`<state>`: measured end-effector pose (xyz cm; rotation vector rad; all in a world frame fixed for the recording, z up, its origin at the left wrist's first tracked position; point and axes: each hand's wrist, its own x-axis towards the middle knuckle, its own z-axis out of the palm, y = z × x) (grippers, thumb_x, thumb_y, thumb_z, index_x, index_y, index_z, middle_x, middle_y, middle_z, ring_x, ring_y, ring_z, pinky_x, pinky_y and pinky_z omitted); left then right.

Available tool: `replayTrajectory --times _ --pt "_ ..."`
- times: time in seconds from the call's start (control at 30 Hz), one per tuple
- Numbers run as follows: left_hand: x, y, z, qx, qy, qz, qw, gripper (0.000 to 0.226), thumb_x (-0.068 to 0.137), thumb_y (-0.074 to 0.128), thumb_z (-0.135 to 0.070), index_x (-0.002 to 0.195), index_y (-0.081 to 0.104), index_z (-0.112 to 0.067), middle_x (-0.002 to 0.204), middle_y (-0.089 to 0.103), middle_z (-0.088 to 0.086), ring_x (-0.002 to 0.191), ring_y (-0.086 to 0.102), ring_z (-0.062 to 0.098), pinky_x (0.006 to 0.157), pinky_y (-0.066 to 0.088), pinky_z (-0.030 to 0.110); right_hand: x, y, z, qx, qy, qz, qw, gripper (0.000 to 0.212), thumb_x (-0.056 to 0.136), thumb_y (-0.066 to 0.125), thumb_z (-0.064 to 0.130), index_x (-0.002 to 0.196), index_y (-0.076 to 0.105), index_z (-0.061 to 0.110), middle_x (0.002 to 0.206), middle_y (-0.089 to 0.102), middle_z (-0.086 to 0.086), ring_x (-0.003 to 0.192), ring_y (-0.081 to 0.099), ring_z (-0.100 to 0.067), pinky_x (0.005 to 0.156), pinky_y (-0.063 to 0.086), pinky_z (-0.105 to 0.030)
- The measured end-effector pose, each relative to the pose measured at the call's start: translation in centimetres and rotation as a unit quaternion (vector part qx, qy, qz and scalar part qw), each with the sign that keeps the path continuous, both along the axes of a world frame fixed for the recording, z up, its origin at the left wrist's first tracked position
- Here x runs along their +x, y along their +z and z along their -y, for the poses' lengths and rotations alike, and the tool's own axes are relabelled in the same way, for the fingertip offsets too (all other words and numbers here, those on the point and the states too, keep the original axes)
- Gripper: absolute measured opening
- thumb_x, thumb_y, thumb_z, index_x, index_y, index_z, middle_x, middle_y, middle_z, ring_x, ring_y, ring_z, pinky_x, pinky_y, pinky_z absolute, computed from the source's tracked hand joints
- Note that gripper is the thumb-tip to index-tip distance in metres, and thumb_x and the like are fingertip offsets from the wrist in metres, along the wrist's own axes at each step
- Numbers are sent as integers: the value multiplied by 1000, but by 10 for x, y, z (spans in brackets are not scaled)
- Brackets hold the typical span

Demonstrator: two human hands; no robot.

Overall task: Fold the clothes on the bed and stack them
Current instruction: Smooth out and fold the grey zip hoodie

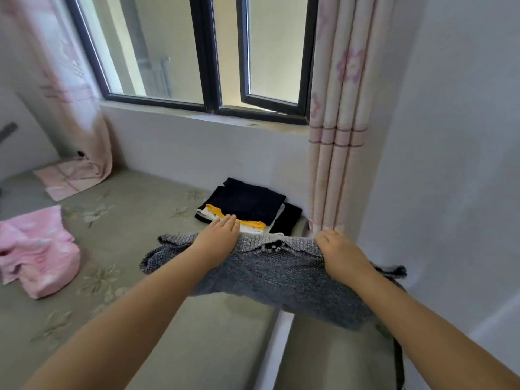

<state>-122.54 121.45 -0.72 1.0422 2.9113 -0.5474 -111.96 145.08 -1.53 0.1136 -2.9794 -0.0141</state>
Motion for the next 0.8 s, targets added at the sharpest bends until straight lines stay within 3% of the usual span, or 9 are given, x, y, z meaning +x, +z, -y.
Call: replayTrajectory --times 0.17,0.23,0.3,0.37,0.47,0.57,0.67,0.73,0.8 --pt "-127 -4 -17 -2 19 -3 1000 60 95 30 3 144 -5 -1 154 -5 15 143 -3 25 116 2 34 -129 -8 -19 -5 4 38 999 59 85 33 -12 141 27 7 148 28 -8 141 18 -18 114 7 -29" --pt "-174 -2 -26 -2 22 -10 1000 58 96 28 2 145 -4 -1 154 -4 15 143 -3 25 116 1 34 -178 -9 -29 -18 6 30 999 58 85 33 -12 139 29 8 146 33 -8 138 23 -18 112 14 -28" --pt "-225 3 -39 6 24 -21 999 55 97 25 0 145 -3 -1 154 -3 15 143 -2 25 115 0 33 -230 -5 -41 -26 0 12 1000 52 84 34 -10 133 37 8 134 44 -8 126 37 -18 93 29 -23" --pt "-281 10 -53 20 33 -32 999 52 98 21 -2 145 -2 -1 154 -1 16 143 1 24 115 1 33 -285 2 -53 -37 -14 -2 999 44 84 34 -7 124 44 10 125 50 -5 114 44 -19 76 29 -22" --pt "-359 20 -72 30 53 -52 997 55 97 24 -1 144 -5 -1 154 -1 16 143 2 24 114 0 32 -360 15 -68 -39 -24 -23 999 44 83 39 -7 124 46 7 122 52 -7 112 47 -21 82 36 -25" --pt "-427 19 -82 35 58 -78 995 64 97 35 -14 144 -6 -2 154 -2 15 143 1 23 110 -7 29 -424 16 -76 -67 31 -134 988 44 60 55 -25 102 61 -11 96 65 -24 90 64 -38 73 54 -43" --pt "-470 -11 -74 44 85 -97 991 62 95 30 -4 145 -6 -5 154 -3 13 143 -2 23 109 -11 30 -462 -19 -69 -45 63 -220 972 33 59 52 -13 88 68 -11 84 69 -25 75 69 -37 63 55 -48" --pt "-487 -56 -64 21 145 -68 987 66 93 32 -2 145 -7 -9 155 -7 11 143 -5 24 113 -6 34 -482 -69 -52 -52 97 -144 983 42 63 65 -1 105 64 -9 104 66 -25 94 66 -36 78 53 -48" --pt "-483 -116 -56 -16 180 30 983 74 93 42 -5 146 -9 -14 155 -10 8 142 -6 24 115 3 38 -489 -128 -33 -41 97 98 990 66 82 64 23 138 36 2 144 36 -18 133 34 -32 108 28 -50"
